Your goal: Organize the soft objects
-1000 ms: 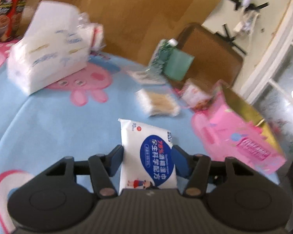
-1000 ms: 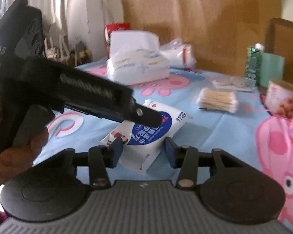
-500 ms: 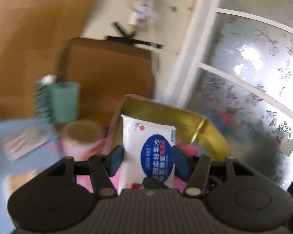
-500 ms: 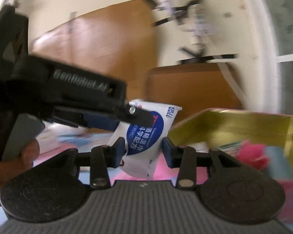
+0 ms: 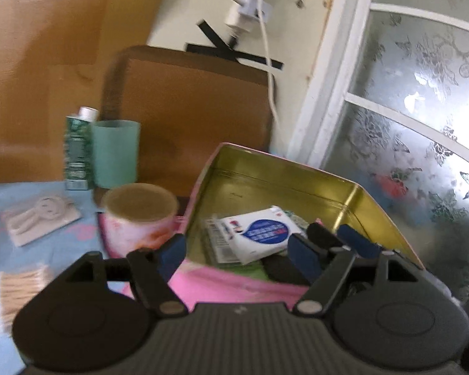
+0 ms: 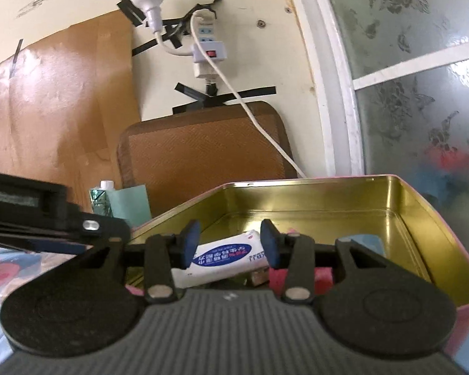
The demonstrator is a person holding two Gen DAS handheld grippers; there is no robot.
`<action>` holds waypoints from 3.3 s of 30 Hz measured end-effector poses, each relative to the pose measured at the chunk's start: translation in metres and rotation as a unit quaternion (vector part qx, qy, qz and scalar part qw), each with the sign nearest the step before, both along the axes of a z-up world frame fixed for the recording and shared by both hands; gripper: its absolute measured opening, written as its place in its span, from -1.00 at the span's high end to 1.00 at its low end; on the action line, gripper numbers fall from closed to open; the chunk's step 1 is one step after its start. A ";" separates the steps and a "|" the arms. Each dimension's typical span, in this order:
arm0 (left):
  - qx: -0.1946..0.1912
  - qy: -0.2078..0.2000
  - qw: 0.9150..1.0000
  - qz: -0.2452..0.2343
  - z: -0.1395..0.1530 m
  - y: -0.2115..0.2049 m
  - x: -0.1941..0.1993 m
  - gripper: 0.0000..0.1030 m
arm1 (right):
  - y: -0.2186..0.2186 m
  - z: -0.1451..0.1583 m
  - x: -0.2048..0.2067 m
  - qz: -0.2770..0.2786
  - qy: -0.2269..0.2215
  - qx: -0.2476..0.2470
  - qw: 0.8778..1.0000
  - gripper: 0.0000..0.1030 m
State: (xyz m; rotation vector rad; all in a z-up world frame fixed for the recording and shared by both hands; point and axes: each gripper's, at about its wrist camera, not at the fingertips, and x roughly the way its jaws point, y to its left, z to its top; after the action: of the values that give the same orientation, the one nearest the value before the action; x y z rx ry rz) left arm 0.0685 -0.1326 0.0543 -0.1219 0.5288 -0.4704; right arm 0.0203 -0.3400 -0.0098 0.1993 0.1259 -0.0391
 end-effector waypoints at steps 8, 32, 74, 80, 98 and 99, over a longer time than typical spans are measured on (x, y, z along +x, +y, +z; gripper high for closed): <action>0.021 0.005 0.998 0.065 -0.004 0.064 -0.032 -0.44 | 0.004 0.002 -0.007 -0.008 0.002 0.013 1.000 0.10; 0.082 0.065 0.958 0.265 -0.057 0.192 -0.046 -0.67 | 0.144 0.003 -0.021 0.198 0.074 -0.006 0.977 0.00; 0.025 0.041 0.966 0.254 -0.055 0.204 -0.057 -0.90 | 0.116 -0.005 -0.012 0.227 0.099 0.103 0.963 -0.30; 0.019 0.039 0.967 0.251 -0.055 0.206 -0.058 -0.94 | 0.115 -0.005 -0.011 0.231 0.100 0.100 0.963 -0.31; 0.017 0.036 0.968 0.249 -0.055 0.204 -0.059 -0.96 | 0.115 -0.005 -0.010 0.234 0.101 0.100 0.962 -0.34; 0.016 0.035 0.968 0.249 -0.054 0.204 -0.060 -0.96 | 0.115 -0.005 -0.010 0.233 0.100 0.101 0.962 -0.35</action>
State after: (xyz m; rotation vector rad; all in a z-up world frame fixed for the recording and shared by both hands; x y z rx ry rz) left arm 0.0088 0.0713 0.0000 -0.2341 0.5515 0.0329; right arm 0.0102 -0.2250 -0.0147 0.3656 0.3778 0.4265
